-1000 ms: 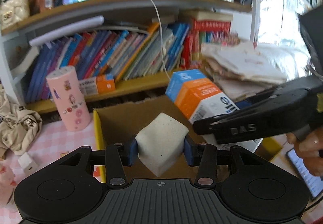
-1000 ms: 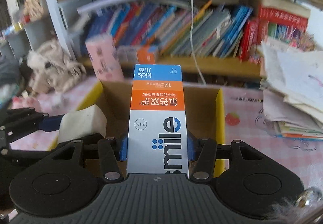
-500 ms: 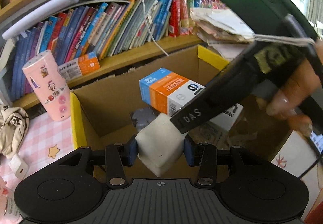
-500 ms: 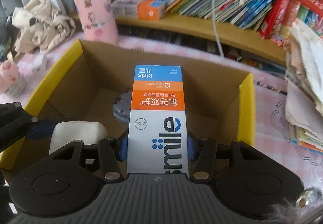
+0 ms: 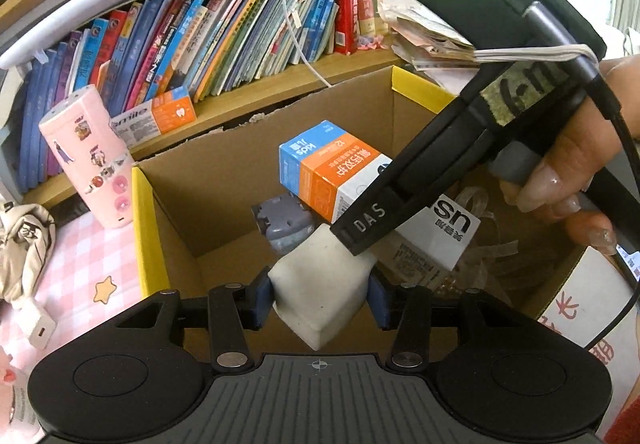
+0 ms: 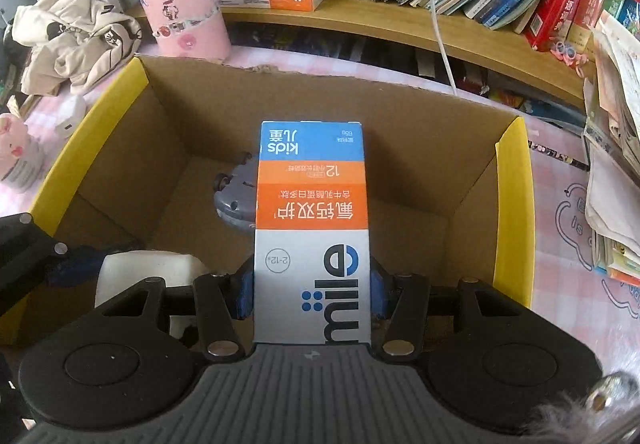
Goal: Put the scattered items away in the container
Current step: 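Lower both items into the yellow box and open both tools, then lift both tools out of the yellow box and pull back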
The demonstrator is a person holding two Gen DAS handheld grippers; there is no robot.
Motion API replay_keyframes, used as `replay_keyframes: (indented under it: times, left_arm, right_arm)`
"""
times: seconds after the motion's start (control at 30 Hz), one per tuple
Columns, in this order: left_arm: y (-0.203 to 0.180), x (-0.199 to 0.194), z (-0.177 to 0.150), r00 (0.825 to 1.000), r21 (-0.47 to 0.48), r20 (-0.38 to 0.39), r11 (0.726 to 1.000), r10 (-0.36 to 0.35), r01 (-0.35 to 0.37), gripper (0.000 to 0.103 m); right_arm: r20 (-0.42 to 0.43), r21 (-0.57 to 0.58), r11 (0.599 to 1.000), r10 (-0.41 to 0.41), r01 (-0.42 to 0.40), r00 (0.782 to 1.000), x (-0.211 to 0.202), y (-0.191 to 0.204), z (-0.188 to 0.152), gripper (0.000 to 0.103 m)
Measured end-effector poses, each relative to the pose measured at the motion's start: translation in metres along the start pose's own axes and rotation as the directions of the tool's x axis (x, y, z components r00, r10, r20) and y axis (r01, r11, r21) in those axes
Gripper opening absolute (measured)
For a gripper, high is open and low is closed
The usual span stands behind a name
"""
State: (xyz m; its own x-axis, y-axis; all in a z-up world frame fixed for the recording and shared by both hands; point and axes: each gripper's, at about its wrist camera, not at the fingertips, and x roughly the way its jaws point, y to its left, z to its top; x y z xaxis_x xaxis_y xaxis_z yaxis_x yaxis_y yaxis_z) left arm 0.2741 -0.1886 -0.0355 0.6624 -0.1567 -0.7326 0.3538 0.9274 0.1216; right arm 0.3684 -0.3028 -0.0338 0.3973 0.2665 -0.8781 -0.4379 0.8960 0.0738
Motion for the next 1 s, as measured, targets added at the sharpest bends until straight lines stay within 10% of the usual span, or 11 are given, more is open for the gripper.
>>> replay_keyframes:
  times: [0.53, 1.0]
  left_arm:
    - [-0.011, -0.03, 0.004, 0.99, 0.071, 0.084, 0.99, 0.113, -0.119, 0.08]
    - [-0.014, -0.094, -0.017, 0.956, -0.071, 0.182, 0.973, 0.228, -0.219, 0.086]
  right_arm:
    - [0.171, -0.059, 0.998, -0.014, 0.025, 0.985, -0.035, 0.015, -0.006, 0.082]
    - [0.402, -0.014, 0.999, -0.023, 0.031, 0.916, -0.098, 0.021, -0.049, 0.087]
